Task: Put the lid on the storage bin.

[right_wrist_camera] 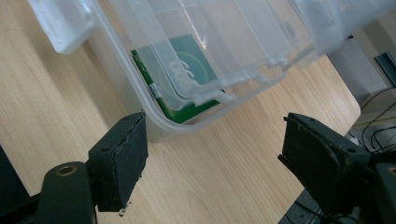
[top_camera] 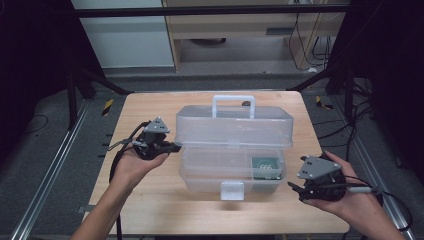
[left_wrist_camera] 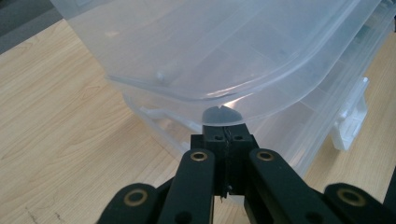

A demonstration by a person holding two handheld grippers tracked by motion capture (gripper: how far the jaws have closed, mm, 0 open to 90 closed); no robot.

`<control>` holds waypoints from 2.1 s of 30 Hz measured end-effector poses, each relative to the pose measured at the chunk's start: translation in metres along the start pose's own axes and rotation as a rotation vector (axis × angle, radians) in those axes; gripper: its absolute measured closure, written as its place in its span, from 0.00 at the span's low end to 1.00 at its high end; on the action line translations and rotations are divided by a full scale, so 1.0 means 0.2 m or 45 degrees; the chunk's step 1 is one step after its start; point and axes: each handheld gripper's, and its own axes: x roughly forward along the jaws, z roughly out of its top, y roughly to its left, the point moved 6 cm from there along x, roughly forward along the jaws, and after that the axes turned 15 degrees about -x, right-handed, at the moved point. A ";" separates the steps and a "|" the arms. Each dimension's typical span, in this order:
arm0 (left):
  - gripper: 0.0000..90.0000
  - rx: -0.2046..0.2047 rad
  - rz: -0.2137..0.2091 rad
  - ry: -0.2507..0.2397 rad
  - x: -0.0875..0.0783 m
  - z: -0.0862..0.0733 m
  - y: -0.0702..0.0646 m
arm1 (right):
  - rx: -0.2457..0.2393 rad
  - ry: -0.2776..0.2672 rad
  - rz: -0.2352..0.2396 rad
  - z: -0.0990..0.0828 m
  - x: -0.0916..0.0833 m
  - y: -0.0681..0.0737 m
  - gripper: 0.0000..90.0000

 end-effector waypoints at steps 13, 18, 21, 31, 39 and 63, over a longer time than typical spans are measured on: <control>1.00 0.020 0.023 -0.023 0.00 -0.06 -0.02 | 0.080 0.034 -0.046 -0.09 0.04 -0.03 0.25; 1.00 0.010 0.022 -0.023 0.00 -0.09 -0.01 | 0.110 0.040 -0.059 -0.10 0.05 -0.04 0.25; 1.00 0.001 0.016 -0.034 0.01 -0.10 -0.01 | 0.128 0.043 -0.075 -0.12 0.05 -0.05 0.24; 1.00 0.009 0.018 -0.028 0.02 -0.14 -0.01 | 0.250 0.071 -0.142 -0.20 0.12 -0.09 0.23; 1.00 0.031 0.026 -0.011 0.03 -0.17 -0.01 | 0.368 0.104 -0.193 -0.29 0.24 -0.15 0.26; 1.00 -0.126 0.372 -0.016 0.13 -0.30 0.54 | 0.624 0.134 -0.277 -0.50 0.64 -0.36 0.25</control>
